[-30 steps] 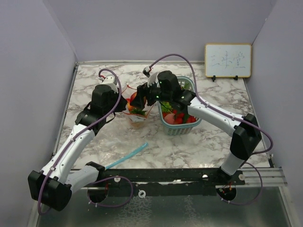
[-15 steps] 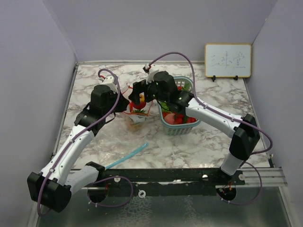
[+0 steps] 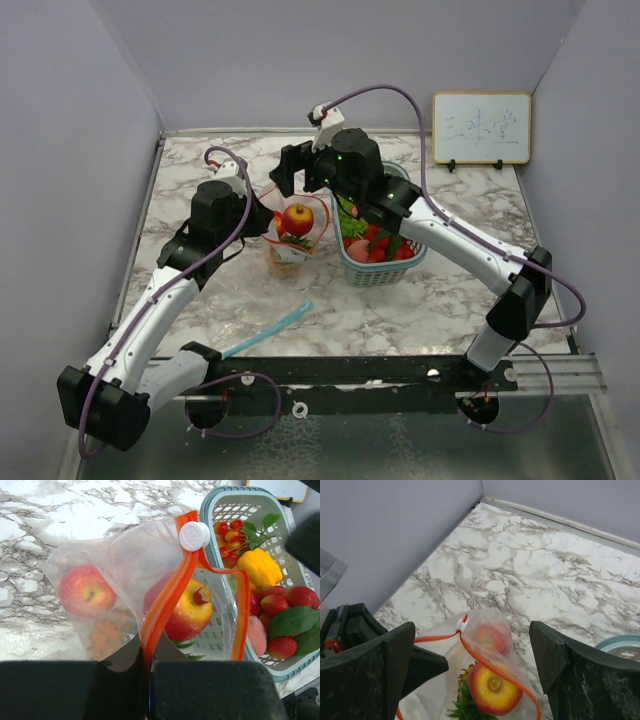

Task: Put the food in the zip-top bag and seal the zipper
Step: Place the fake fruit in the zipper food storage bag, then zip the zipper food storage bag at the center of the board.

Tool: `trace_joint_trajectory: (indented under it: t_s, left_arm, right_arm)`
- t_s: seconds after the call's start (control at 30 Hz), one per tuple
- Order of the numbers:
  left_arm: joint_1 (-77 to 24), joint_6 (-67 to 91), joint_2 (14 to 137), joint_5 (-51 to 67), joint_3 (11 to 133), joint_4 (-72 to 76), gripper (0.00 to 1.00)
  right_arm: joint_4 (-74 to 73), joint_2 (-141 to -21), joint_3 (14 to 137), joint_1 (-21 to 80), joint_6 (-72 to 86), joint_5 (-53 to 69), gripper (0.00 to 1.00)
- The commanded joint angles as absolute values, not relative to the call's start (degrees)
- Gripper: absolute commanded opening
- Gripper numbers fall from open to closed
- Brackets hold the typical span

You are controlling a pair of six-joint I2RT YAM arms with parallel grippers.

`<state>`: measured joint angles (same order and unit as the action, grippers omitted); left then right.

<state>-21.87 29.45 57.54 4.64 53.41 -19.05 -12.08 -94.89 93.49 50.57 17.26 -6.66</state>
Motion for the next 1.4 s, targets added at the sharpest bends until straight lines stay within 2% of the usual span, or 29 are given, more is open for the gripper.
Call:
trace_joint_trajectory:
  t_s: [0.0, 0.27, 0.5, 0.53, 0.6, 0.77, 0.87, 0.9, 0.93, 0.97, 1.13, 1.17, 1.37]
  left_arm:
    - [-21.99, 30.56, 56.63, 5.81, 52.67, -15.16, 0.0]
    - [-21.97, 30.96, 57.12, 5.73, 52.08, -14.0, 0.0]
    - [-21.98, 31.56, 58.63, 6.03, 51.71, -12.11, 0.0]
    - [-21.97, 31.8, 58.89, 6.18, 51.68, -11.81, 0.0]
    - [-21.98, 31.93, 59.2, 6.32, 51.47, -11.1, 0.0]
    - [-22.01, 31.79, 60.14, 6.24, 51.18, -9.77, 0.0]
    - [-21.97, 31.11, 60.64, 6.33, 51.25, -9.07, 0.0]
    - [-21.97, 30.66, 60.71, 6.37, 51.6, -9.42, 0.03]
    - [-21.97, 29.76, 60.75, 6.45, 52.22, -10.43, 0.15]
    - [-21.97, 28.55, 60.57, 6.68, 53.38, -11.94, 0.32]
    - [-21.97, 19.47, 54.74, 5.79, 58.78, -22.14, 0.96]
    - [-21.99, 17.27, 52.68, 4.95, 59.38, -23.51, 0.99]
    - [-21.99, 4.85, 39.64, 0.13, 57.64, -23.17, 0.99]
  right_arm:
    - [-16.32, -101.42, 99.82, 50.89, 16.81, -7.72, 0.94]
    - [-20.95, -108.28, 106.91, 51.05, 21.29, -7.71, 0.84]
    - [-21.37, -108.89, 105.87, 51.58, 22.73, -7.04, 0.66]
    - [-20.98, -108.73, 105.43, 51.67, 22.76, -6.88, 0.59]
    - [-20.46, -108.29, 104.63, 51.76, 22.99, -6.5, 0.37]
    - [-19.71, -106.19, 102.78, 51.77, 22.9, -7.14, 0.05]
    - [-18.11, -104.72, 101.43, 51.77, 21.98, -6.38, 0.01]
    - [-17.39, -104.24, 101.16, 51.77, 21.24, -5.64, 0.01]
    - [-16.5, -103.79, 100.99, 51.77, 20.22, -4.75, 0.01]
    - [-15.8, -103.41, 101.07, 51.71, 19.04, -2.96, 0.01]
    - [-16.28, -102.69, 105.54, 51.3, 12.29, 3.17, 0.01]
    - [-16.56, -102.66, 106.42, 51.13, 11.3, 4.58, 0.01]
    - [-17.94, -102.75, 109.98, 48.78, 6.12, 15.81, 0.01]
